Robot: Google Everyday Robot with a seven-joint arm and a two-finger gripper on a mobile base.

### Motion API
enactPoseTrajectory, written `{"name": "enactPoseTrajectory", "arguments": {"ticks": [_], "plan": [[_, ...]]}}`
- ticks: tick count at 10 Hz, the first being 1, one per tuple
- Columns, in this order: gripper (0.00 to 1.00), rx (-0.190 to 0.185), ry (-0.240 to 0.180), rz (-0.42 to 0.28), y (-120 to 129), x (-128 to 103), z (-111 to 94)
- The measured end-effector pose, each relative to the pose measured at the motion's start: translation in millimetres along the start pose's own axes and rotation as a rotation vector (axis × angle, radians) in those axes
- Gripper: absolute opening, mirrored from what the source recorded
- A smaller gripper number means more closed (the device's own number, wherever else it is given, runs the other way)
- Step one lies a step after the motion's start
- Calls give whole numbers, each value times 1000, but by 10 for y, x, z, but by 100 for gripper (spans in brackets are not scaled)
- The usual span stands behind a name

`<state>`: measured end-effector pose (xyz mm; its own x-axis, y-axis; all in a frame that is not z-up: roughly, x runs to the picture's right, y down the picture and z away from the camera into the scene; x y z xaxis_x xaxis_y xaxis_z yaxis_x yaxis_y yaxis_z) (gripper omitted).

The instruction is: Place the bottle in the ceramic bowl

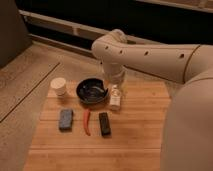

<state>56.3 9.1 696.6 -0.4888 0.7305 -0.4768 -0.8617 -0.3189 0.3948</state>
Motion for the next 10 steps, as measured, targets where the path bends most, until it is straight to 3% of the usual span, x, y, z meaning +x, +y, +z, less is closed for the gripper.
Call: {"name": "enactPoseTrajectory", "arguments": {"ticks": [1, 2, 4, 6, 8, 10], "plan": [[65, 4, -1, 9, -16, -28, 6], [65, 19, -19, 51, -93, -197, 20], [65, 45, -56, 160, -418, -630, 34], [65, 68, -99, 221, -673, -1040, 1], [65, 57, -134, 189, -663, -1300, -86], [65, 3, -173, 79, -443, -1529, -238]]}}
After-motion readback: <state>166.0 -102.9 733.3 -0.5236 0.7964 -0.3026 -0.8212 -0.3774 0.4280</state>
